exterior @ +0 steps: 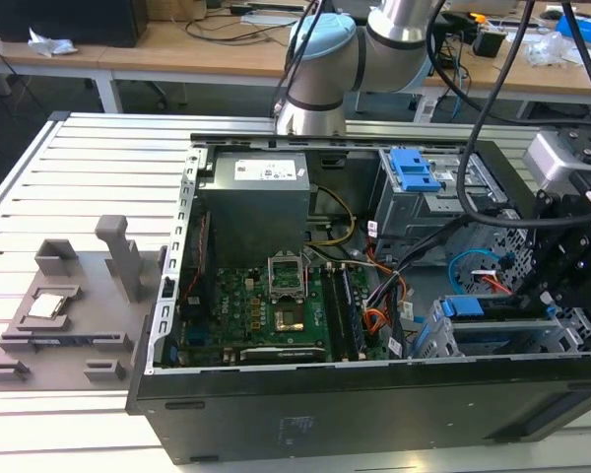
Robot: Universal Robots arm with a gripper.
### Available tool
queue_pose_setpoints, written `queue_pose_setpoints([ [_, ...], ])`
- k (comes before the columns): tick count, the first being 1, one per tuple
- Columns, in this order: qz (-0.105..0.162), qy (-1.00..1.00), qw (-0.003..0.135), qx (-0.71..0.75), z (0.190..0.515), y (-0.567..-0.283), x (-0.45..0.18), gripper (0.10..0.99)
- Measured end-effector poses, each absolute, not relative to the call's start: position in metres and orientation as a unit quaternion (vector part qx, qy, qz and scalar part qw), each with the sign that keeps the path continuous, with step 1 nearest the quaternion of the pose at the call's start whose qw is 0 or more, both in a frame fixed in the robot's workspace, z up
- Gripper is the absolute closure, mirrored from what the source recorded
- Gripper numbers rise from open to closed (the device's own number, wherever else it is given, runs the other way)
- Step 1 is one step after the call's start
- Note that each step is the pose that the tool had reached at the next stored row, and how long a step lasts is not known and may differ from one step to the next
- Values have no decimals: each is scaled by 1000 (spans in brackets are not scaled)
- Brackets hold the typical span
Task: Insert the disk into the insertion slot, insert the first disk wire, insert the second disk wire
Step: 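Insert the first disk wire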
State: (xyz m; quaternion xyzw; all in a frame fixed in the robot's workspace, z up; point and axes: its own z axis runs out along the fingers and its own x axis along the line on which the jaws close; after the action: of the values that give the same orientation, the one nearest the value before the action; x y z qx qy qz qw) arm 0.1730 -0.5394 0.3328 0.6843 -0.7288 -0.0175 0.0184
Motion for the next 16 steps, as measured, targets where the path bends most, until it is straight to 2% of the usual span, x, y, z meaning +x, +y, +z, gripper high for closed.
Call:
queue_pose_setpoints([
  [16, -17, -729, 19, 684, 368, -539, 173, 835],
])
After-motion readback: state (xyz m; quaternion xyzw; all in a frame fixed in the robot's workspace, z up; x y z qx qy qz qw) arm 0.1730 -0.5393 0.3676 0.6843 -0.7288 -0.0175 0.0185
